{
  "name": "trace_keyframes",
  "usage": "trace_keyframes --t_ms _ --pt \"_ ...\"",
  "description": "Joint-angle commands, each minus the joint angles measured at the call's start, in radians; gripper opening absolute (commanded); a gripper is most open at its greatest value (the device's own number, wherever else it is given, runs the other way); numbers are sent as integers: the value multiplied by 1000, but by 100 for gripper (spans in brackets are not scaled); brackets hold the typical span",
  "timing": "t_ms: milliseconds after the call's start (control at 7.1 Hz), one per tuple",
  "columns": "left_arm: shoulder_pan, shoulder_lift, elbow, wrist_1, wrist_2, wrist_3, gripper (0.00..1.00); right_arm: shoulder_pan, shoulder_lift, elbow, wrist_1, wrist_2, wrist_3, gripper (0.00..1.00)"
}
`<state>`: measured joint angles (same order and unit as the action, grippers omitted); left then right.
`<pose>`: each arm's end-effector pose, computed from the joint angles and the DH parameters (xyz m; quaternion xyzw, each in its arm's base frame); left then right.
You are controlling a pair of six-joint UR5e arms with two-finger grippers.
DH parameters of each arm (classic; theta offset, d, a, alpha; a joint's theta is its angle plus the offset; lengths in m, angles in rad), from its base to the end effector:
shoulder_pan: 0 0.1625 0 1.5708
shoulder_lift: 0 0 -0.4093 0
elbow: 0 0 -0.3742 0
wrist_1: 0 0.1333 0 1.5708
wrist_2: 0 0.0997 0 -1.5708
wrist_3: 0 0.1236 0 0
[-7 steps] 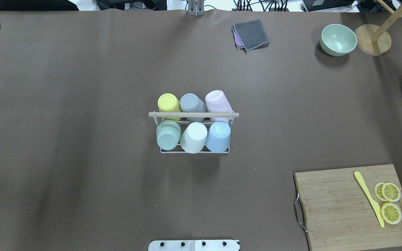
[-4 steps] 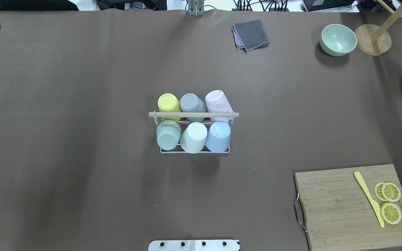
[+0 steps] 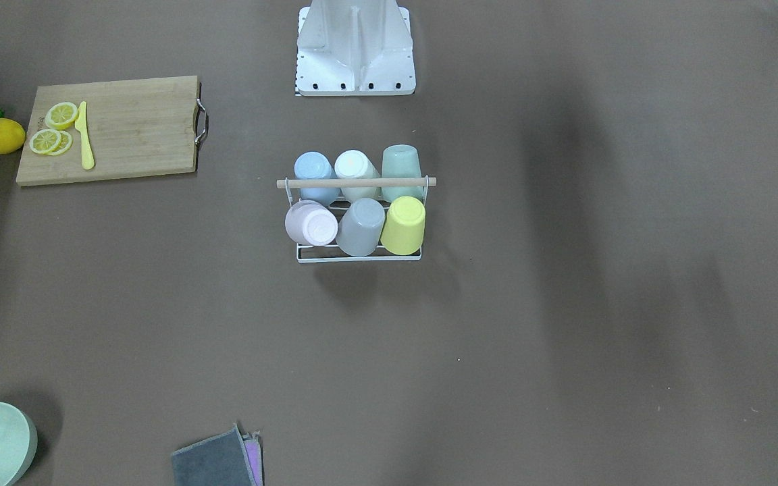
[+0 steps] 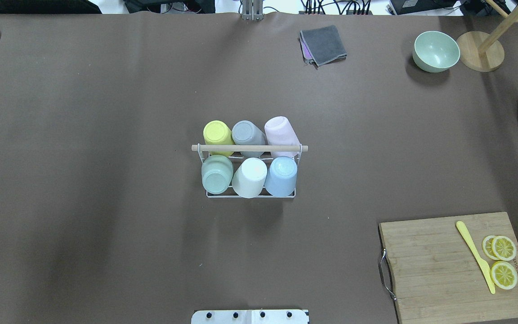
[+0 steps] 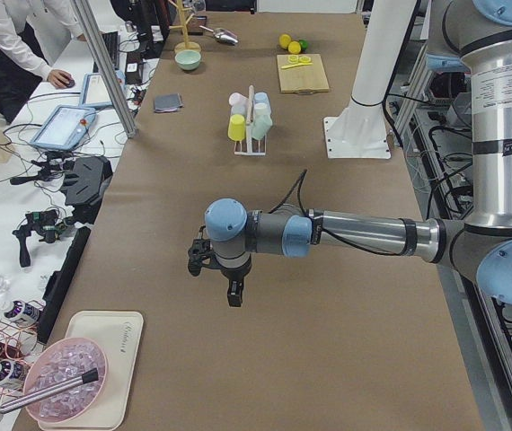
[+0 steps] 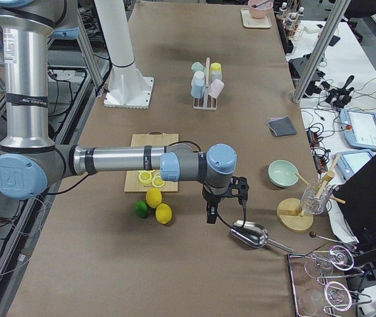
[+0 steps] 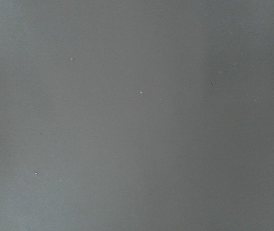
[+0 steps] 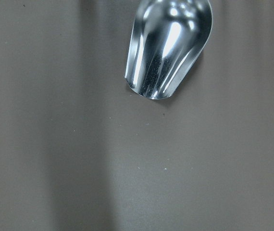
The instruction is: Place cup on cup holder
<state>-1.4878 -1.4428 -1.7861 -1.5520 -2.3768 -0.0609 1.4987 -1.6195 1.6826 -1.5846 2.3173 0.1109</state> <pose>-0.0087 -0.4280 0.6144 0.0032 0.3932 0.0236 0.9191 0.0163 -0.4599 0.6334 -0.0105 -0.3651 0.0091 0.9309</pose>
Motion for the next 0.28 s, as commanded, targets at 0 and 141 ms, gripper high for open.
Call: trace_keyframes --t_ms 0,141 --pt "0 4 -4 -2 -1 6 97 0 3 -1 0 1 1 99" --pt "0 4 -7 -2 -1 6 97 0 3 -1 0 -1 1 99"
